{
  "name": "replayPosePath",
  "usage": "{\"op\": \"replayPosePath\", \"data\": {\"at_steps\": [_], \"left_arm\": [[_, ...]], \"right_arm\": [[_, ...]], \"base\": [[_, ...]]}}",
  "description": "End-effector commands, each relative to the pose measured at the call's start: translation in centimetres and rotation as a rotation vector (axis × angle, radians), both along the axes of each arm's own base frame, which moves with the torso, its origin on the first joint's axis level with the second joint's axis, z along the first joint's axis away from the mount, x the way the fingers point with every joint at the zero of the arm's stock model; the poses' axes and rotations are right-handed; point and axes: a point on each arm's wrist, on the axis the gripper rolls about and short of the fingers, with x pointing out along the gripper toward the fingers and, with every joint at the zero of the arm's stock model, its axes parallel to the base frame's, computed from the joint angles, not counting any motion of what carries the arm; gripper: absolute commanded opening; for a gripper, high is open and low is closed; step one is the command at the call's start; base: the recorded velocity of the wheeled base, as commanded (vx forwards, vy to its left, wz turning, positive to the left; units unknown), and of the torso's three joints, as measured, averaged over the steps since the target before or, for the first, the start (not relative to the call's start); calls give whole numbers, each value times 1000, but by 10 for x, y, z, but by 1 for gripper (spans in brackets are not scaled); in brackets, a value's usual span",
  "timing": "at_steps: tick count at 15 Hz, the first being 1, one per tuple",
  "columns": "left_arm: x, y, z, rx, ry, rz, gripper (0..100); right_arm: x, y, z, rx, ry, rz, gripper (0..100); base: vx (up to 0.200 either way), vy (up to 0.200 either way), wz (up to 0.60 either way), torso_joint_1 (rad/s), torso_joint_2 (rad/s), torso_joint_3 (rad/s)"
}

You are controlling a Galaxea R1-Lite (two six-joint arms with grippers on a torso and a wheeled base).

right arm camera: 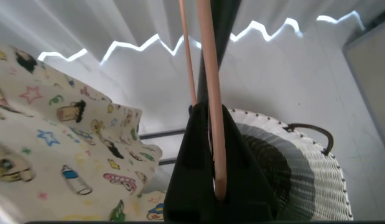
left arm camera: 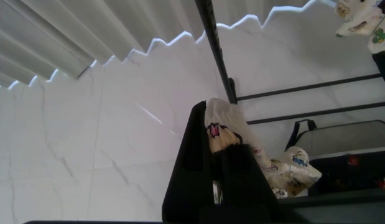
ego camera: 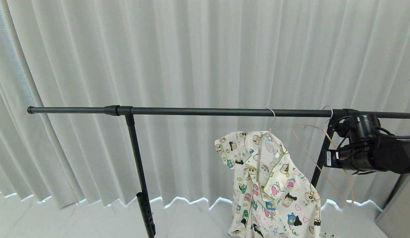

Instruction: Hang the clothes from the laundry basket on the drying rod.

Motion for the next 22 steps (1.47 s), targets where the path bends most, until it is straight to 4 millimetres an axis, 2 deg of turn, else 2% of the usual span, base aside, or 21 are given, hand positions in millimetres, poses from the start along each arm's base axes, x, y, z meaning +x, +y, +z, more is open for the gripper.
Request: {"op": "replayPosePath", "data": {"at_steps": [1,5,11,16,22], "left_arm": [[0,0,0,-1,-2,0,0],[0,0,0,-2,-5,3,0],[-2,1,1,-9,-20,16,0],[-2,1,1,-9,-22,17,0],[-2,1,1,-9,-22,17,0]], "right_arm": [[-7,5,15,8,-46,18,0],[-21,5,33,14,-99,27,0],[-90,-4,45,17,-133,46,0],[-147,-6,35,-15,-129,115,0],[-205,-16,22,-105,-178,220,0]], "base": [[0,0,0,0,0,0],[0,0,0,0,0,0],[-33,0,0,1,1,-1],[-200,0,0,-1,7,5],[-200,0,0,2,3,1]]}}
